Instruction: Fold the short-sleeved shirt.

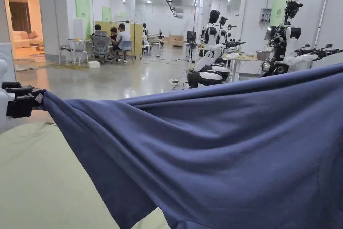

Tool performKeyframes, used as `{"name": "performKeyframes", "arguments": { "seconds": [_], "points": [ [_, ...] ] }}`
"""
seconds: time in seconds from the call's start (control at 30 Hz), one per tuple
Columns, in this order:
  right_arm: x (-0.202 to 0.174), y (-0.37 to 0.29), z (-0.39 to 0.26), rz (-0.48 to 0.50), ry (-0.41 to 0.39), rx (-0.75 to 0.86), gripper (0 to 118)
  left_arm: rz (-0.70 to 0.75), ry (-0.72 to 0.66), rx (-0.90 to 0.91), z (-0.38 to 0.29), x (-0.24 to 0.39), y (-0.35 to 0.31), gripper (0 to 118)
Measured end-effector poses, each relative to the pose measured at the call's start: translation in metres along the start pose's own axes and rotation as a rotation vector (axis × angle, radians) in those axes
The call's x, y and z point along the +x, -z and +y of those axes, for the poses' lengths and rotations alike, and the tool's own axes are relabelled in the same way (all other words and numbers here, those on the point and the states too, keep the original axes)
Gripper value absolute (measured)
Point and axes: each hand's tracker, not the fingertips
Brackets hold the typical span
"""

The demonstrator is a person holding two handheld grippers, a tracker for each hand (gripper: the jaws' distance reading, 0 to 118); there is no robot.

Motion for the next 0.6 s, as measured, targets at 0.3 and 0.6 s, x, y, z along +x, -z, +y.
{"name": "performKeyframes", "arguments": {
  "seconds": [0.3, 0.6],
  "points": [
    [-0.017, 0.129, -0.039, -0.022, 0.030, -0.040, 7, 0.092, 0.021, -0.002, 0.023, -0.009, 0.147, 14],
    [-0.014, 0.197, -0.060, -0.090, -0.003, 0.063, 7, 0.154, 0.031, 0.082, 0.037, 0.006, 0.222, 14]
  ]
}}
